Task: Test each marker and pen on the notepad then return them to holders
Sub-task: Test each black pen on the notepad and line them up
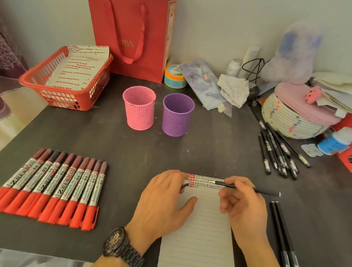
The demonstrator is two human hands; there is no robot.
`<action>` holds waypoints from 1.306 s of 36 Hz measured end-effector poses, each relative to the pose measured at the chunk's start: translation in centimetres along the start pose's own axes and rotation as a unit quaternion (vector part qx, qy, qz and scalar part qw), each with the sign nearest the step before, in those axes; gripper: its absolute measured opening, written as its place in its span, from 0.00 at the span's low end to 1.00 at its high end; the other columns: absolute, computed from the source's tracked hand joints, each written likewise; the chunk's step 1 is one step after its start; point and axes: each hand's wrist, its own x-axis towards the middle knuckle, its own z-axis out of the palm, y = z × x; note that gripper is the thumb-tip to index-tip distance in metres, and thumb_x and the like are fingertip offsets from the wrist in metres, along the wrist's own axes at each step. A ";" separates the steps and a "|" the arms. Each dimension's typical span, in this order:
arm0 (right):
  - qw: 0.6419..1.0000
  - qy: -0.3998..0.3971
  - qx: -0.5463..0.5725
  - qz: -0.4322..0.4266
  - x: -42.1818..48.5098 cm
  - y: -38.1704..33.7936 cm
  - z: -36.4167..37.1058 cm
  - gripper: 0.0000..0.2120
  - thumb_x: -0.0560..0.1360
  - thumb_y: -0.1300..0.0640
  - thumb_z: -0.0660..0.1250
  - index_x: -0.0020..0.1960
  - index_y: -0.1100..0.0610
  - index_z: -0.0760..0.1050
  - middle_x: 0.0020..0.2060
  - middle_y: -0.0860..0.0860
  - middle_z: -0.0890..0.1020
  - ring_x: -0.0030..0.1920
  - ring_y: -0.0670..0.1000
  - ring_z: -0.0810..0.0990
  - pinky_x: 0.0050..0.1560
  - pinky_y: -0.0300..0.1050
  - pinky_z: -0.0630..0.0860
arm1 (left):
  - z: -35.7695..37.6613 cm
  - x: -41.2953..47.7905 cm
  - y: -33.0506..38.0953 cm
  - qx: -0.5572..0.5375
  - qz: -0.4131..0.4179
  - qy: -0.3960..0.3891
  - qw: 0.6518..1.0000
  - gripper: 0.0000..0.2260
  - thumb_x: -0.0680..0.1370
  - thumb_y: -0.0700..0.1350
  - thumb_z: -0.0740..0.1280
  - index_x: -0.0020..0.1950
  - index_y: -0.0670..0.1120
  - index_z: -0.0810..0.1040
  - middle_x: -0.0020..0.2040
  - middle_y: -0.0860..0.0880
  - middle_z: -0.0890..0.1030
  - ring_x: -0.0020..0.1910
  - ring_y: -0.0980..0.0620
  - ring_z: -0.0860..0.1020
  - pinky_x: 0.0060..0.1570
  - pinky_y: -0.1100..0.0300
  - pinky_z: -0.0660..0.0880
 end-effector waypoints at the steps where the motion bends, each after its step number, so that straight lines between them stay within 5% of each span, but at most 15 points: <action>1: 1.000 0.010 -0.021 -0.006 0.3 -0.1 0.2 0.17 0.81 0.57 0.61 0.37 0.56 0.80 0.24 0.58 0.76 0.23 0.52 0.70 0.24 0.41 0.68 | 0.1 0.0 -0.1 0.002 -0.002 -0.014 1.000 0.18 0.76 0.60 0.65 0.62 0.54 0.72 0.50 0.62 0.74 0.64 0.59 0.72 0.64 0.66 0.65; 4: 0.997 0.025 -0.073 -0.031 1.4 -0.5 0.8 0.19 0.82 0.52 0.64 0.33 0.54 0.79 0.19 0.55 0.70 0.21 0.51 0.65 0.24 0.39 0.65 | 0.4 0.0 -0.3 0.008 -0.010 -0.035 0.999 0.21 0.76 0.60 0.64 0.66 0.53 0.70 0.55 0.60 0.76 0.68 0.58 0.70 0.69 0.62 0.64; 8: 0.996 -0.015 -0.079 -0.032 2.9 -1.1 1.4 0.08 0.81 0.58 0.62 0.48 0.56 0.79 0.27 0.58 0.79 0.24 0.52 0.72 0.25 0.41 0.70 | 0.6 0.1 -0.3 0.017 -0.012 -0.046 0.999 0.21 0.77 0.60 0.63 0.68 0.54 0.68 0.63 0.59 0.76 0.69 0.59 0.69 0.71 0.64 0.55; 12: 0.985 -0.003 -0.162 -0.063 3.3 0.1 1.7 0.11 0.82 0.55 0.64 0.44 0.60 0.78 0.30 0.57 0.83 0.27 0.51 0.77 0.28 0.41 0.74 | 0.6 0.1 -0.3 0.019 -0.009 -0.026 0.999 0.20 0.76 0.60 0.64 0.65 0.54 0.69 0.58 0.59 0.77 0.66 0.59 0.71 0.68 0.63 0.61; 16: 0.957 0.040 -0.265 -0.113 2.7 1.7 1.4 0.16 0.81 0.47 0.65 0.36 0.51 0.74 0.24 0.52 0.79 0.25 0.45 0.76 0.30 0.36 0.73 | 0.7 0.1 -0.3 0.023 -0.016 -0.015 0.999 0.20 0.76 0.61 0.62 0.64 0.55 0.69 0.55 0.60 0.78 0.63 0.60 0.71 0.65 0.63 0.63; 25: 0.949 0.063 -0.278 -0.131 3.0 1.9 1.5 0.18 0.76 0.45 0.72 0.32 0.51 0.74 0.23 0.51 0.78 0.25 0.46 0.77 0.33 0.38 0.75 | 0.9 0.5 -0.2 0.035 -0.037 -0.008 0.999 0.17 0.75 0.61 0.62 0.62 0.58 0.68 0.49 0.66 0.68 0.53 0.62 0.72 0.59 0.64 0.64; 30: 0.943 0.057 -0.303 -0.129 3.1 2.3 1.4 0.15 0.76 0.49 0.73 0.33 0.51 0.75 0.23 0.49 0.79 0.25 0.42 0.77 0.34 0.30 0.73 | 1.0 0.5 -0.4 0.037 -0.040 -0.003 0.999 0.17 0.75 0.62 0.62 0.62 0.59 0.68 0.47 0.67 0.66 0.50 0.67 0.66 0.59 0.65 0.64; 47: 0.925 0.047 -0.353 -0.132 3.2 2.7 1.8 0.15 0.76 0.52 0.71 0.32 0.51 0.75 0.23 0.47 0.80 0.26 0.41 0.78 0.33 0.29 0.72 | 1.0 0.4 -0.4 0.037 -0.051 -0.002 0.998 0.17 0.75 0.62 0.64 0.61 0.58 0.69 0.49 0.66 0.67 0.51 0.68 0.65 0.58 0.66 0.64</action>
